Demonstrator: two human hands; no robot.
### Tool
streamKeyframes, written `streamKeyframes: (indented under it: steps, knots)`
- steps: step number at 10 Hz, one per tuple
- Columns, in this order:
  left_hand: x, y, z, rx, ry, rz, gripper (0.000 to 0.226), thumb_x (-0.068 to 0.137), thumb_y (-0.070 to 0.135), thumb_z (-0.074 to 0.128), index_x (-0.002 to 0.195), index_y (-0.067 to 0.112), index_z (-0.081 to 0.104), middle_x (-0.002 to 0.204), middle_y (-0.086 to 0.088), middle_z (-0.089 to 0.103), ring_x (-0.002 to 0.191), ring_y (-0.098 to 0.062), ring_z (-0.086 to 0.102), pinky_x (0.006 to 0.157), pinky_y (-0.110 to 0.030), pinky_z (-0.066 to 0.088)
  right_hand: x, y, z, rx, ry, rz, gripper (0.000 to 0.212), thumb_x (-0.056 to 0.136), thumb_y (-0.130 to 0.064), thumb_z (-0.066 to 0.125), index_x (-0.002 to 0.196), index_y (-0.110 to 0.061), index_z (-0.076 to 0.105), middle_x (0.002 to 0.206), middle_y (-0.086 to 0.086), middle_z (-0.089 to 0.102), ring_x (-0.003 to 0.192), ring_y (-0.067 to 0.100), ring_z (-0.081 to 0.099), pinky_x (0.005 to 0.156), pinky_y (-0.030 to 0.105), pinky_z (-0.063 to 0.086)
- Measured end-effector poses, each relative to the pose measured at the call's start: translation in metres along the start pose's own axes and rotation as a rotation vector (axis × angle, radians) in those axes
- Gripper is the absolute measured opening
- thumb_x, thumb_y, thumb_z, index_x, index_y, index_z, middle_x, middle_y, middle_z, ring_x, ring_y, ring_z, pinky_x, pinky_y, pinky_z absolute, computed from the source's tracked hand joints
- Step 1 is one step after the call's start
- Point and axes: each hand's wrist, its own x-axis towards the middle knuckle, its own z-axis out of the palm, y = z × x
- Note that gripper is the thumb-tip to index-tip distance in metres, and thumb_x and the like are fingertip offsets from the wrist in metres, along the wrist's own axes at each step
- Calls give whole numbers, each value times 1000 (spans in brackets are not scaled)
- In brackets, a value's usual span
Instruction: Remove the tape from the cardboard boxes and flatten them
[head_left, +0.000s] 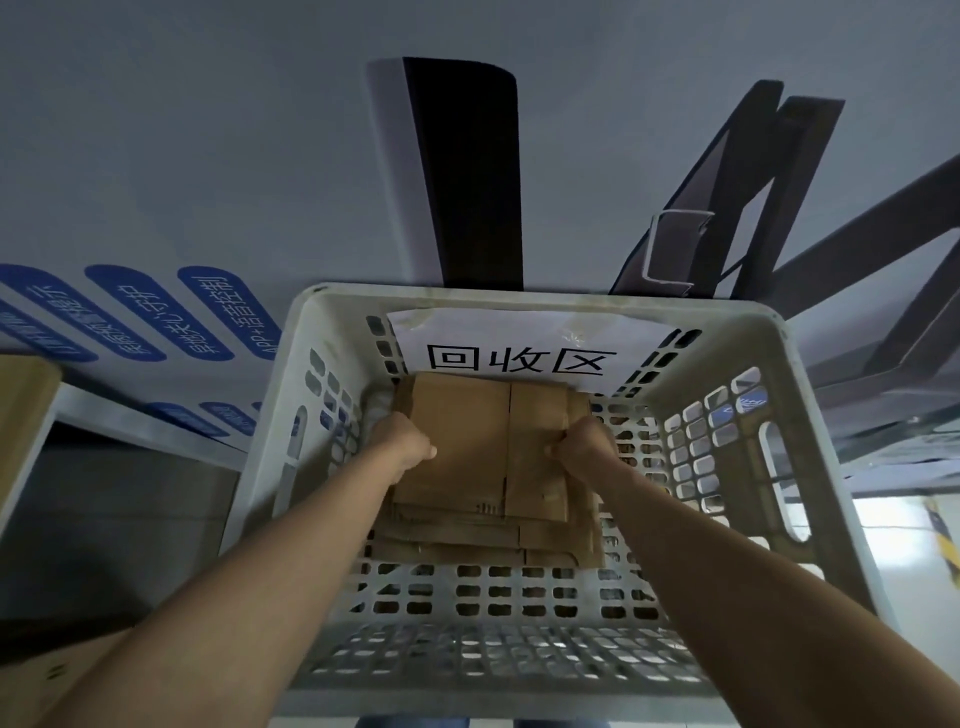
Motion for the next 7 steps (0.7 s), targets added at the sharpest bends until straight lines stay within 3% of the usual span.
streamKeyframes:
  steps: [1,2,4,5,6,7]
  knots:
    - [-5,-7,8,203,97,38,46,85,11,67,127,0,50,135,-16,47,109,-27,56,73,-23,43,0,-5,1,-95,6,-3,28,90,-23,63,107,-4,54,86,8,53,83,19,53,62,26,43]
    - [-6,-7,13,285,102,54,35,87,10,63,120,-1,55,129,-14,51,98,-25,58,70,-24,45,2,-5,3,-177,6,-32,31,92,-25,61,112,-2,55,97,9,58,87,19,57,70,27,47]
    - [-12,1,12,493,139,121,38,91,7,57,127,-3,51,146,-19,33,117,-28,52,89,-30,49,-2,-3,5,-107,52,-54,31,88,-16,64,114,-2,53,87,6,53,81,20,54,66,30,43]
    - [-20,0,13,553,190,270,50,89,2,52,137,-2,37,145,-20,26,121,-32,46,94,-33,45,-9,-1,4,-163,35,-65,22,91,-17,58,110,-5,57,91,7,57,80,19,56,66,28,44]
    - [-30,1,9,523,154,318,78,88,-3,51,151,8,6,151,-17,15,129,-32,40,96,-33,43,-16,3,2,-186,53,-96,23,93,-16,54,113,-4,57,95,8,58,82,19,56,68,27,46]
    - [-38,2,-5,454,132,273,87,86,5,63,151,13,5,155,-15,10,136,-31,32,98,-31,42,-27,6,-4,-104,96,-103,27,94,-24,54,111,-3,57,93,8,58,75,16,53,60,24,44]
